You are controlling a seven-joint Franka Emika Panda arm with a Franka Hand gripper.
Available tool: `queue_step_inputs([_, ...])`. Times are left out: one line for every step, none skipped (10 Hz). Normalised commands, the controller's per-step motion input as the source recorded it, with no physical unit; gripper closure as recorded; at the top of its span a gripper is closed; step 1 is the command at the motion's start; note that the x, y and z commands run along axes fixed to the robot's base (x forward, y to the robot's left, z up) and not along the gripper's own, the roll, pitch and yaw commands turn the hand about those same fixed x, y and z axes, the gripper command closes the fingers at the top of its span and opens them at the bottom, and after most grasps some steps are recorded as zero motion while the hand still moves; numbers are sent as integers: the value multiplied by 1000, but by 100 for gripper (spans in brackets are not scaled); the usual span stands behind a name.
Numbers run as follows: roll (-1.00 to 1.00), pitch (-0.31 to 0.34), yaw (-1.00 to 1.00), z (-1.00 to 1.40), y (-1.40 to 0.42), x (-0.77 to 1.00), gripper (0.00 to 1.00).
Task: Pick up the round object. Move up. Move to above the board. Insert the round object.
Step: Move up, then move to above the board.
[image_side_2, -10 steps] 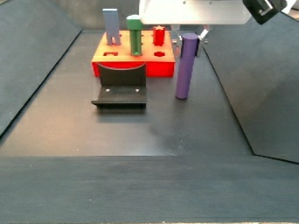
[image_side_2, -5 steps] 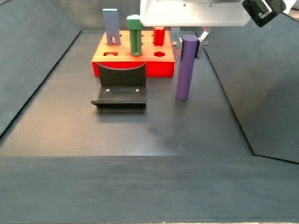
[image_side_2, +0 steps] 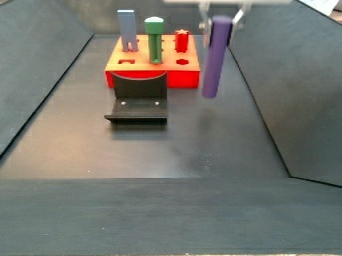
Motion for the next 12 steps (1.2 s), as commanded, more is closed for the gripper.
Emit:
queue_step_inputs([48, 75, 2, 192, -4, -5, 100])
queue_step_inputs([-15, 85, 104, 1000, 92, -532, 100])
queue_step_inputs([-14, 89, 104, 1000, 92, -536, 100])
queue_step_inputs([9, 18, 71, 1000, 77, -501, 100])
queue_step_inputs([43, -11, 38, 1000, 66, -465, 100])
queue_step_inputs([59, -12, 26, 1000, 59, -426, 100])
queue_step_inputs([66, -8, 21, 1000, 53, -389, 100])
queue_step_inputs([72, 18, 21, 1000, 45, -292, 100])
queue_step_inputs([70, 30, 19, 886, 38, -238, 100])
queue_step_inputs([66, 33, 17, 637, 28, -135, 100])
queue_step_inputs([66, 56, 17, 399, 21, -57, 100])
queue_step_inputs([69, 81, 19, 224, 16, -24, 100])
